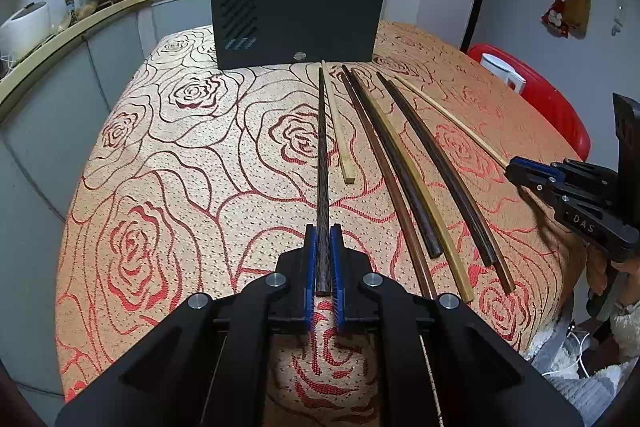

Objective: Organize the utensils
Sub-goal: 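Close the left tool on a dark chopstick while the right tool grasps a wooden chopstick, then lift both chopsticks and carry them over the utensil holder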

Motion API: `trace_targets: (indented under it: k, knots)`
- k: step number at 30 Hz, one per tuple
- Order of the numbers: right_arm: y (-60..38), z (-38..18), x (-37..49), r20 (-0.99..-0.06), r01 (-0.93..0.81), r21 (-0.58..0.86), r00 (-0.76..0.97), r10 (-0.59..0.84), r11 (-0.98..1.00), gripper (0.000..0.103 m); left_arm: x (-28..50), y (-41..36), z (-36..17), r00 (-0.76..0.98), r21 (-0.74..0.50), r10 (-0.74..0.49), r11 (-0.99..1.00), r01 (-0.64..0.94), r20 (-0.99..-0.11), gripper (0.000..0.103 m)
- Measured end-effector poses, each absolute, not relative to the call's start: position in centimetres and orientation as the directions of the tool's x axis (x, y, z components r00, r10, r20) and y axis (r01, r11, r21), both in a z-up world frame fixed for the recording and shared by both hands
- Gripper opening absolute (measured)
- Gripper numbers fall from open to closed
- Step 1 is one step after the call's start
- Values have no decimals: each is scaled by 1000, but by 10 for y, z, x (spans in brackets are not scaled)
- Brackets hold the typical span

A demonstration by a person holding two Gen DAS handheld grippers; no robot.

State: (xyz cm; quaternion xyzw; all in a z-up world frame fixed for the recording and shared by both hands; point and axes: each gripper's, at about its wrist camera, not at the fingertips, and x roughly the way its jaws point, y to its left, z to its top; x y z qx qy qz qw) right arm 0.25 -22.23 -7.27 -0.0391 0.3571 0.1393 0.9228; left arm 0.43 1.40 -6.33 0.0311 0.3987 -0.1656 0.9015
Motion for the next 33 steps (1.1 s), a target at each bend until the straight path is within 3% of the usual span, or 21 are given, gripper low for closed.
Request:
trace_targets:
  k: [7, 33]
  knots:
    - [-225, -64, 1, -670, -276, 35, 707, 228, 961, 8, -1, 22, -44, 671, -69, -266, 950, 305, -692, 7]
    - [-244, 53, 9, -440, -294, 59, 850, 289, 954, 8, 16, 40, 62, 817, -17, -248, 960, 281, -520, 7]
